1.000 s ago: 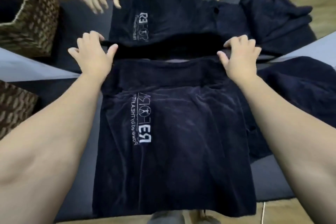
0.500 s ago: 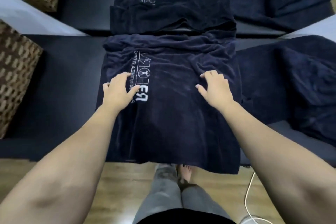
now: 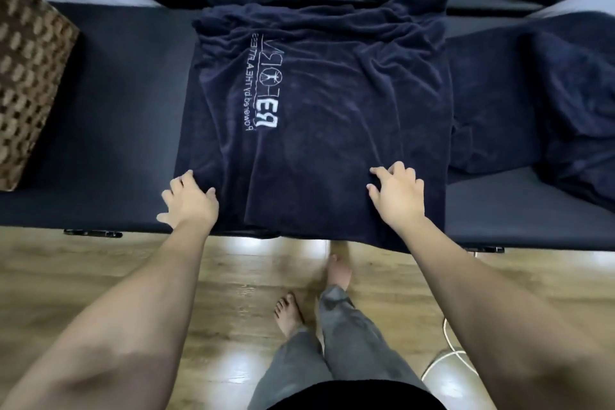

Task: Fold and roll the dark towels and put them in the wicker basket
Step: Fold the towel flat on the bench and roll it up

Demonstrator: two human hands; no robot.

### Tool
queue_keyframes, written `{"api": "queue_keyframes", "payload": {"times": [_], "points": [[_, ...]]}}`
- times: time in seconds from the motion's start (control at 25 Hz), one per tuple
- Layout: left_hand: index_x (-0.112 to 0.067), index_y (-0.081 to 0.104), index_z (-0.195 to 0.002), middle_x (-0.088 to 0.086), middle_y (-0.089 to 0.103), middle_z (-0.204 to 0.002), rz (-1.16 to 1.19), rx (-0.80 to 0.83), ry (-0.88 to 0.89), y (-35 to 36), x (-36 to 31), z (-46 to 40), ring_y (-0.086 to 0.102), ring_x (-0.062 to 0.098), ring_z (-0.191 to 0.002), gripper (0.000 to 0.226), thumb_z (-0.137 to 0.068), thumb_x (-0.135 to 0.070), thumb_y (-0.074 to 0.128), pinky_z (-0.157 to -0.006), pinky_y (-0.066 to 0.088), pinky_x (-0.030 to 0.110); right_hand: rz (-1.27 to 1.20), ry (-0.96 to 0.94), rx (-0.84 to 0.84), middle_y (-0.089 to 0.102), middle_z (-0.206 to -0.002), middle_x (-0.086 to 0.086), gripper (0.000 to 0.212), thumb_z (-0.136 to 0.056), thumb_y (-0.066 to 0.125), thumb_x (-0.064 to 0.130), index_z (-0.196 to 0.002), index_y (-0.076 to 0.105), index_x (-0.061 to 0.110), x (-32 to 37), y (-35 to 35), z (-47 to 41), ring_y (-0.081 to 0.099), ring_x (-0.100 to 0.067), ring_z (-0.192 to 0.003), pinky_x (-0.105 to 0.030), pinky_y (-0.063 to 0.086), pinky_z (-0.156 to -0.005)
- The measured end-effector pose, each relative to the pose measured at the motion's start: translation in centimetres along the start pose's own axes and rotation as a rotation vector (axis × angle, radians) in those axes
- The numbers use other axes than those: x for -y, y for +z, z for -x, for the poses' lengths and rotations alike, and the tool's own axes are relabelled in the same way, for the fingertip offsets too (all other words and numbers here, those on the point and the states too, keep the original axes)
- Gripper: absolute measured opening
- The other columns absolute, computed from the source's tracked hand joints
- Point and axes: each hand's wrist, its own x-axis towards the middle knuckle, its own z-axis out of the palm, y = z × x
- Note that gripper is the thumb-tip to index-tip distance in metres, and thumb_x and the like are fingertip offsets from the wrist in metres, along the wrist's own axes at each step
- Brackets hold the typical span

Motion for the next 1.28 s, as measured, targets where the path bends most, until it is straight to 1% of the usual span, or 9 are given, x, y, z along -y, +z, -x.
{"api": "queue_keyframes", "payload": {"times": [0.2,0.4,0.56,0.64,0.76,0.84,0.96,1.16,1.28], "points": [[-0.021,0.045,-0.139,0.009,0.042,-0.141,-0.005,-0.018,-0.074,0.0,2.1,0.3,0.036,0.031,-0.133,0.062,-0.092,-0.059,0.060,-0.106,0.026,0.060,-0.015,0.126,-0.111,0.051,-0.121,-0.010,0.048,-0.098,0.060,0.042,-0.141,0.055,0.023,-0.4,2.4,4.2,0.048,-0.034,-0.108,-0.047,0.042,-0.090],[-0.021,0.056,-0.126,0.008,0.039,-0.139,0.080,-0.039,-0.013,0.7,3.7,1.0,0.033,0.032,-0.130,0.039,-0.100,-0.050,0.053,-0.103,0.031,0.056,-0.216,0.544,-0.236,0.045,-0.139,-0.012,0.071,-0.088,0.063,0.063,-0.140,0.048,0.017,-1.7,5.0,7.4,0.044,-0.040,-0.120,-0.056,0.036,-0.097],[-0.015,0.054,-0.138,0.014,0.040,-0.144,0.130,-0.018,-0.097,1.0,5.5,1.8,0.036,0.037,-0.134,0.051,-0.104,-0.051,0.042,-0.105,0.035,0.054,-0.464,0.775,-0.308,0.037,-0.150,-0.011,0.056,-0.099,0.053,0.049,-0.144,0.043,0.019,-3.0,5.6,8.4,0.039,-0.042,-0.128,-0.054,0.031,-0.104],[-0.012,0.059,-0.125,0.017,0.039,-0.141,0.225,-0.055,-0.122,1.8,6.3,2.3,0.040,0.041,-0.128,0.041,-0.104,-0.045,0.046,-0.103,0.038,0.049,-0.639,0.898,-0.318,0.032,-0.152,-0.009,0.052,-0.100,0.057,0.040,-0.145,0.040,0.020,-3.3,5.5,8.7,0.040,-0.041,-0.128,-0.054,0.032,-0.106],[-0.011,0.056,-0.099,0.015,0.040,-0.135,0.449,-0.108,-0.128,2.3,6.6,2.6,0.055,0.038,-0.101,0.024,-0.101,-0.035,0.058,-0.097,0.047,0.043,-0.791,0.894,-0.322,0.042,-0.146,-0.010,0.052,-0.096,0.064,0.035,-0.141,0.043,0.018,-4.0,5.4,8.9,0.046,-0.038,-0.128,-0.054,0.035,-0.107],[-0.010,0.056,-0.098,0.015,0.042,-0.134,0.501,-0.110,-0.129,2.1,6.6,2.3,0.053,0.033,-0.088,0.023,-0.099,-0.032,0.059,-0.093,0.048,0.039,-0.870,0.943,-0.309,0.056,-0.136,-0.006,0.050,-0.090,0.066,0.045,-0.130,0.051,0.019,-4.4,5.7,8.7,0.052,-0.035,-0.126,-0.054,0.039,-0.107],[-0.007,0.061,-0.110,0.019,0.053,-0.133,0.444,-0.086,-0.141,1.7,7.1,1.6,0.056,0.034,-0.101,0.030,-0.101,-0.035,0.055,-0.095,0.045,0.037,-1.070,0.984,-0.333,0.068,-0.113,-0.001,0.045,-0.079,0.061,0.057,-0.106,0.062,0.021,-4.4,6.8,8.6,0.064,-0.032,-0.106,-0.050,0.052,-0.096],[-0.019,0.051,-0.140,0.017,0.041,-0.148,0.528,0.087,-0.267,1.6,6.8,1.9,0.052,0.039,-0.123,0.043,-0.103,-0.040,0.049,-0.106,0.047,0.047,-1.314,0.963,-0.415,0.068,-0.097,0.003,0.015,-0.093,0.066,0.033,-0.098,0.060,0.020,-3.3,6.3,10.0,0.060,-0.021,-0.081,-0.034,0.052,-0.078],[-0.019,0.057,-0.128,0.010,0.056,-0.135,0.730,0.063,-0.307,2.4,7.6,1.8,0.058,0.036,-0.117,0.034,-0.100,-0.037,0.054,-0.101,0.052,0.049,-1.325,0.920,-0.427,0.068,-0.101,0.001,0.012,-0.095,0.065,0.029,-0.099,0.060,0.019,-3.6,6.0,10.6,0.061,-0.020,-0.083,-0.031,0.049,-0.077]]}}
